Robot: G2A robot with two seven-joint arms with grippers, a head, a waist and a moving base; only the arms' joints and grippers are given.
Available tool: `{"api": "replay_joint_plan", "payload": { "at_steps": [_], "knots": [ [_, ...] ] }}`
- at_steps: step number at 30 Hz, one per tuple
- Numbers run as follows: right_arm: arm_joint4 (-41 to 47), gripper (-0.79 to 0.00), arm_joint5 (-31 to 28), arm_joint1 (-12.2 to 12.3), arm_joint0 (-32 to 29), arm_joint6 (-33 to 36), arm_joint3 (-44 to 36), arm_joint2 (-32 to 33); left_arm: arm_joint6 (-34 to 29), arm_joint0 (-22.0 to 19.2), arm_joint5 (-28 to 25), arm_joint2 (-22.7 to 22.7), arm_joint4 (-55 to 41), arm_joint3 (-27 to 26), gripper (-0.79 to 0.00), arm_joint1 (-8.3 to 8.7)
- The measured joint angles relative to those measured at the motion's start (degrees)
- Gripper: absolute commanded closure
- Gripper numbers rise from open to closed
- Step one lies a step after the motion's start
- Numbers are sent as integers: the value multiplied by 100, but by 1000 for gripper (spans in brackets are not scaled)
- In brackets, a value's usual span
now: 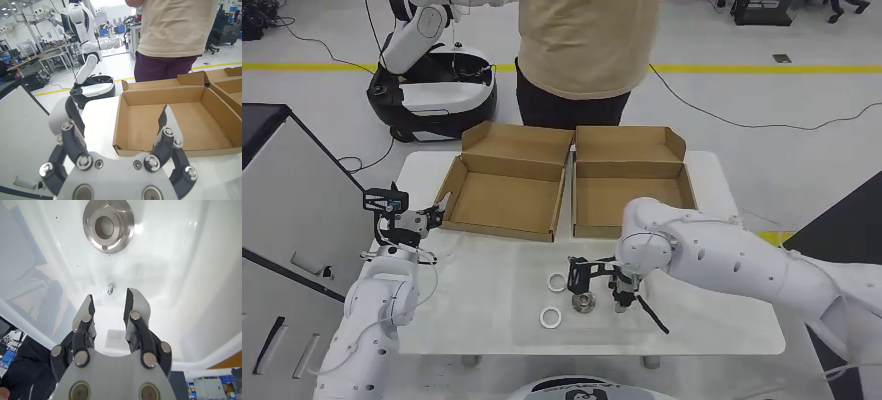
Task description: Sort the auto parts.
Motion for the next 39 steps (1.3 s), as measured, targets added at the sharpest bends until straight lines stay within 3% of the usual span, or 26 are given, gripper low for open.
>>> {"api": "replay_joint_plan", "payload": {
  "at_steps": [39],
  "knots": [
    [-412,-299,124,-422,-288,0,527,0,0,0,0,0,0,0,-785,0]
  ]
}}
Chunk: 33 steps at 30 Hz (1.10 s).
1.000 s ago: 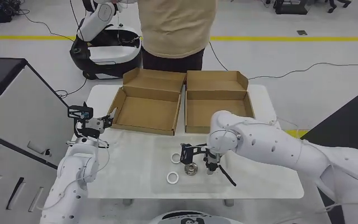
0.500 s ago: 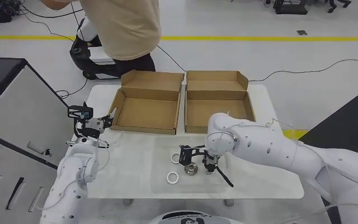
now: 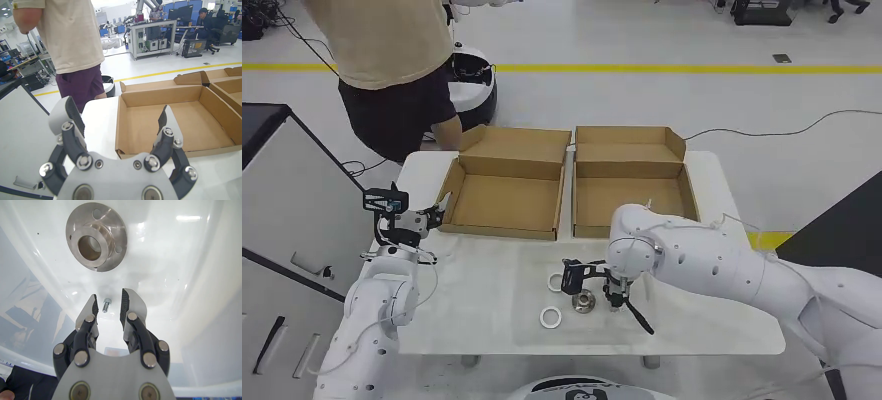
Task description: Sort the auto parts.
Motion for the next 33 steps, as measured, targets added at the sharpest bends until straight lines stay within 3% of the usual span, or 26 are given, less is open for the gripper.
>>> {"api": "replay_joint_plan", "payload": {
  "at_steps": [12,14,16,17,32,33],
  "knots": [
    [-148,-231,-5,-114,-48,0,194,0,0,0,0,0,0,0,-785,0],
    [-150,-166,-10,-130,-52,0,216,0,0,0,0,0,0,0,-785,0],
    [-153,-31,-10,-141,-54,0,234,0,0,0,0,0,0,0,-785,0],
    [-156,0,-9,-148,-57,0,247,0,0,0,0,0,0,0,-785,0],
    [-100,0,86,-146,42,0,160,0,0,0,0,0,0,0,-785,0],
    [-87,-34,91,-140,55,0,140,0,0,0,0,0,0,0,-785,0]
  ]
}}
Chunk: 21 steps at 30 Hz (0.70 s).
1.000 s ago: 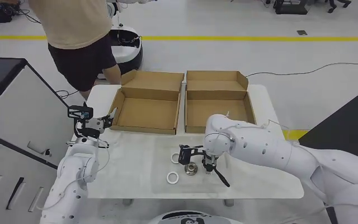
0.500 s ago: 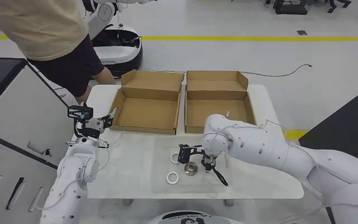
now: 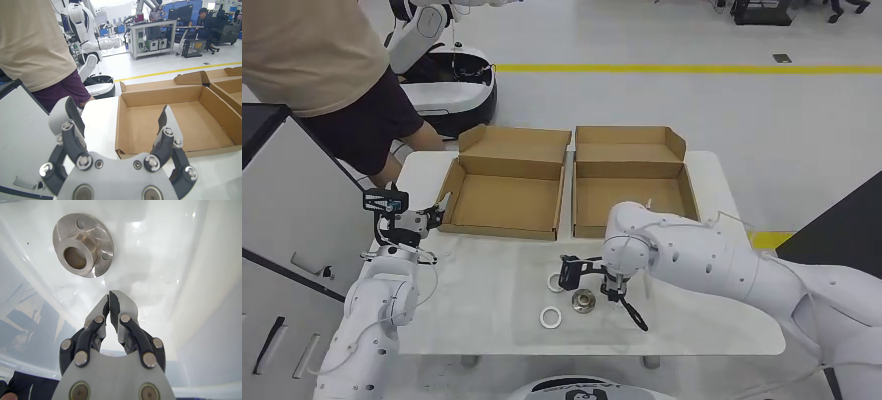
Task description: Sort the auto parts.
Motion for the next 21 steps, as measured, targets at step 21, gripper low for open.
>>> {"api": "replay_joint_plan", "payload": {
  "at_steps": [21],
  "knots": [
    [-35,-280,-35,199,-54,0,-273,0,0,0,0,0,0,0,-785,0]
  ]
}}
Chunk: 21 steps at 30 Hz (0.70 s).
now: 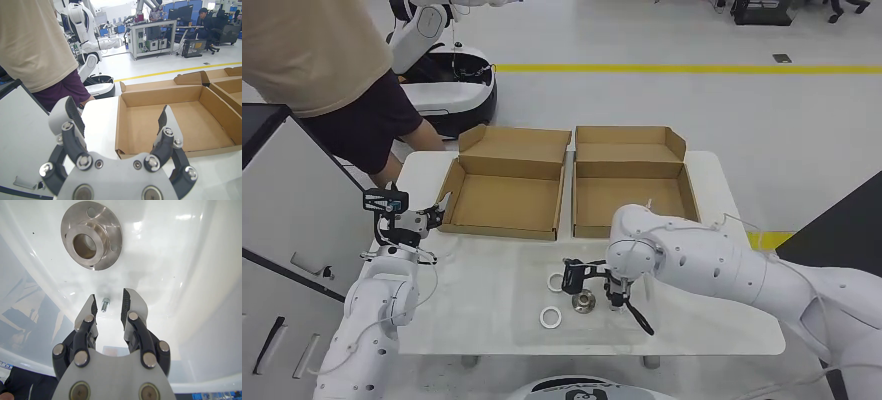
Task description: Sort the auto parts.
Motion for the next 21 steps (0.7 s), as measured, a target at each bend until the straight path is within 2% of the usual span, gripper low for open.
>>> {"api": "replay_joint_plan", "payload": {
  "at_steps": [14,15,17,21],
  "knots": [
    [-95,-203,-3,-35,-103,0,110,0,0,0,0,0,0,0,-785,0],
    [-97,-160,-2,-41,-105,0,121,0,0,0,0,0,0,0,-785,0],
    [-102,0,-1,-55,-104,0,142,0,0,0,0,0,0,0,-785,0],
    [-116,0,17,-73,-90,0,170,0,0,0,0,0,0,0,-785,0]
  ]
}}
